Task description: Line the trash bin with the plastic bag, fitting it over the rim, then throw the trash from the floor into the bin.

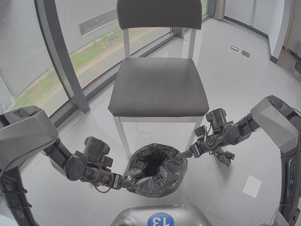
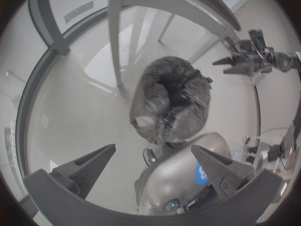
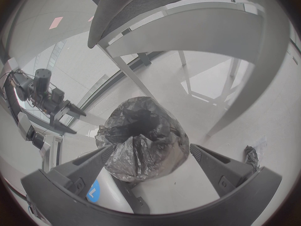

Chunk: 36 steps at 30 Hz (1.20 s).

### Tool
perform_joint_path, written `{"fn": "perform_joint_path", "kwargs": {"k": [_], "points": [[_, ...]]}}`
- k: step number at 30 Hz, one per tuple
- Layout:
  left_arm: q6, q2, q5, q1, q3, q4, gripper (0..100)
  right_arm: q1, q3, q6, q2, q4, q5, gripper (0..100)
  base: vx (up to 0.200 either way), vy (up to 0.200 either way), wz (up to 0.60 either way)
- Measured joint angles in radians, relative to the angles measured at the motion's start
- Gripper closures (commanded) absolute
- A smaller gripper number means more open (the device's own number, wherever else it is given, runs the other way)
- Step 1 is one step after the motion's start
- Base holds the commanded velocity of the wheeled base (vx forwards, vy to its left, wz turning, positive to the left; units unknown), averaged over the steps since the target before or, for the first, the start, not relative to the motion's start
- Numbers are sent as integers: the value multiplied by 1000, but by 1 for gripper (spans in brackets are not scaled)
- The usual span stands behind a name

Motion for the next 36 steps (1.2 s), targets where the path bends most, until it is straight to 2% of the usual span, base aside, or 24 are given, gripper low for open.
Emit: {"fn": "perform_joint_path", "kwargs": {"k": [6,12,16,23,32,36], "points": [[0,0,-26,-80,20,-3,0,-46,99,-1,-35,-75,0,0,0,0,0],[-10,13,-28,-172,-30,-3,0,-78,207,-1,-64,-184,3,0,0,0,0],[-15,24,-27,-208,-71,-3,0,-88,239,-1,-73,-199,3,0,0,0,0],[-24,69,-29,-226,-166,-2,0,-91,250,-1,-78,-200,4,0,0,0,0],[-67,166,-15,-245,-381,10,0,-89,244,-1,-76,-201,4,0,0,0,0],[-71,223,15,-247,-474,35,0,-89,244,-1,-73,-202,4,0,0,0,0]]}}
